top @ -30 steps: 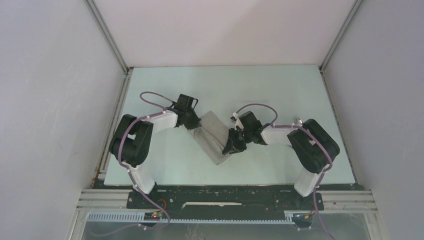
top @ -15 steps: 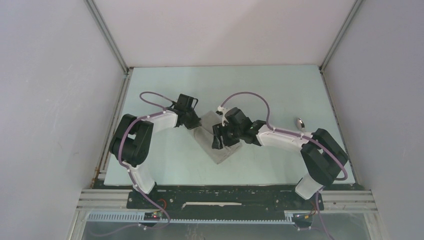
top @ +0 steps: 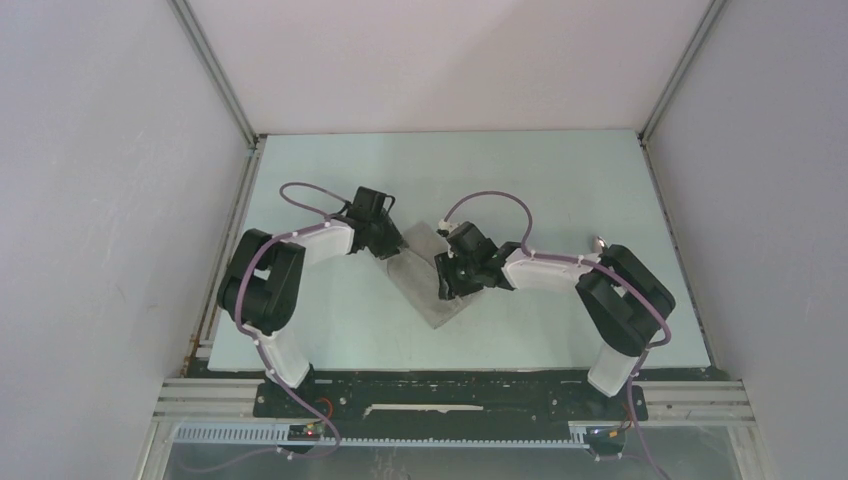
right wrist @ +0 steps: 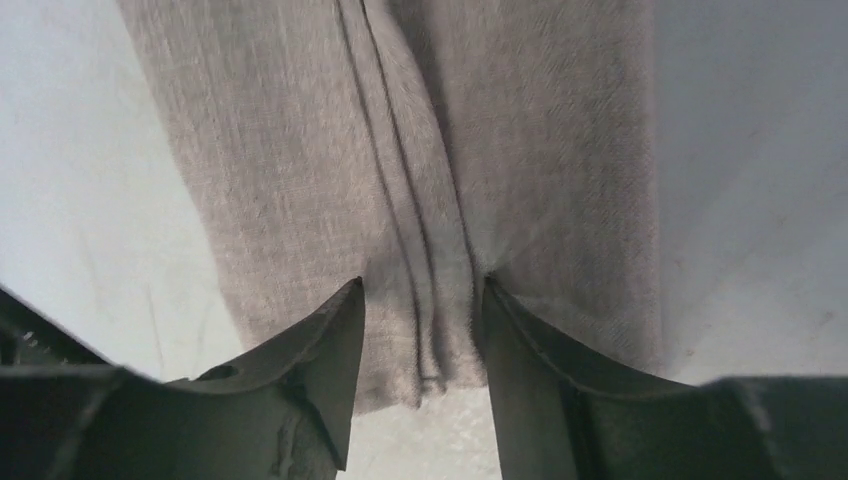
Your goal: Fold the napkin into a case and place the utensils inside
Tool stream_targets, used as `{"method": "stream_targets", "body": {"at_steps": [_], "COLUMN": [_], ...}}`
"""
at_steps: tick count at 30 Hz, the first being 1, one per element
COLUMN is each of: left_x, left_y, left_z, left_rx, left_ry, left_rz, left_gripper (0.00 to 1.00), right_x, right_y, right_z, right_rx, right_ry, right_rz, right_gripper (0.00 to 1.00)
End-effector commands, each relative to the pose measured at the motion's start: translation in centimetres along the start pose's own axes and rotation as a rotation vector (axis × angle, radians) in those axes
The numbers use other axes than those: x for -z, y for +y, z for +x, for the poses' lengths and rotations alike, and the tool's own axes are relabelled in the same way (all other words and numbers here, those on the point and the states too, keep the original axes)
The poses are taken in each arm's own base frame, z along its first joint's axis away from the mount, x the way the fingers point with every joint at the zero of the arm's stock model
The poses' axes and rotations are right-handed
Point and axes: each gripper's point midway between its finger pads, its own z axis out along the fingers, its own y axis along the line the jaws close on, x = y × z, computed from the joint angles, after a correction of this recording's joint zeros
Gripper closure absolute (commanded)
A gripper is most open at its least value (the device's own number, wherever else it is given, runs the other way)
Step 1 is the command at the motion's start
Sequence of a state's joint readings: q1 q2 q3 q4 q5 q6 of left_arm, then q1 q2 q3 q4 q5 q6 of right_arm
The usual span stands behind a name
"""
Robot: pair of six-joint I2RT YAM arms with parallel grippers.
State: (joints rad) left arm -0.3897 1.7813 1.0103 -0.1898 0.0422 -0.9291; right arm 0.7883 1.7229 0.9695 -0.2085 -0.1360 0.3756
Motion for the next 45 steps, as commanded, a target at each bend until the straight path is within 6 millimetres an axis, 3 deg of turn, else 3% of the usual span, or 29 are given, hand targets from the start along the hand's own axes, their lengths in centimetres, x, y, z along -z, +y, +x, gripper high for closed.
{"method": "stream_targets", "body": {"at_steps": [1,3,6,10,11,13,16,19,22,24,31,34,39,41,45], "left_x": [4.8,7.5,11.0,12.0,11.1,9.6,7.9,6.3,4.6,3.3,-0.8,-2.1,-2.4,-2.5,-2.3], "left_y": [-5.4,-7.0,-8.1,-5.3,-3.6,-2.3,-2.7,-3.1,-2.8,-2.5,-0.1,1.7,4.0,4.4,3.9], "left_z": [-2.6,-3.0,-3.2,-4.2,-3.8,-3.2,-2.9,-2.7,-2.8,-2.8,-2.5,-2.1,-2.6,-2.7,-2.5], "left_rx": [-0.061,-0.116,-0.175,-0.104,-0.073,-0.029,-0.008,0.013,0.024,0.024,0.08,0.123,0.131,0.129,0.109], "left_ry": [-0.056,-0.062,-0.079,-0.114,-0.105,-0.061,-0.033,-0.008,-0.002,0.008,0.053,0.073,0.053,0.049,0.059], "left_rz": [0.189,0.255,0.341,0.373,0.358,0.396,0.492,0.541,0.53,0.513,0.405,0.323,0.242,0.231,0.254], "left_gripper": [0.54,0.48,0.28,0.23,0.27,0.44,0.7,0.87,0.92,0.94,0.97,0.99,1.0,1.0,1.0], "right_x": [-0.8,-0.6,-0.1,0.8,1.3,2.8,4.0,3.9,3.4,2.8,1.2,0.2,0.0,0.8,3.4], "right_y": [-2.4,-2.5,-2.5,-1.9,-1.6,0.0,4.1,8.8,12.3,13.2,10.3,7.5,3.2,3.2,6.8], "right_z": [-0.8,-0.8,-0.8,-1.4,-1.9,-3.6,-5.2,-5.3,-4.3,-3.5,-0.4,0.9,1.9,1.7,-0.4], "right_rx": [0.035,0.025,0.015,0.022,0.023,0.036,0.027,-0.036,-0.083,-0.117,-0.183,-0.214,-0.239,-0.218,-0.174], "right_ry": [-0.051,-0.056,-0.059,-0.073,-0.081,-0.122,-0.14,-0.091,-0.011,0.031,0.115,0.15,0.152,0.148,0.13], "right_rz": [0.182,0.2,0.21,0.197,0.2,0.173,-0.004,-0.28,-0.501,-0.606,-0.693,-0.619,-0.492,-0.491,-0.609], "right_gripper": [0.5,0.55,0.61,0.58,0.52,0.42,0.33,0.31,0.33,0.35,0.42,0.42,0.4,0.39,0.36]}}
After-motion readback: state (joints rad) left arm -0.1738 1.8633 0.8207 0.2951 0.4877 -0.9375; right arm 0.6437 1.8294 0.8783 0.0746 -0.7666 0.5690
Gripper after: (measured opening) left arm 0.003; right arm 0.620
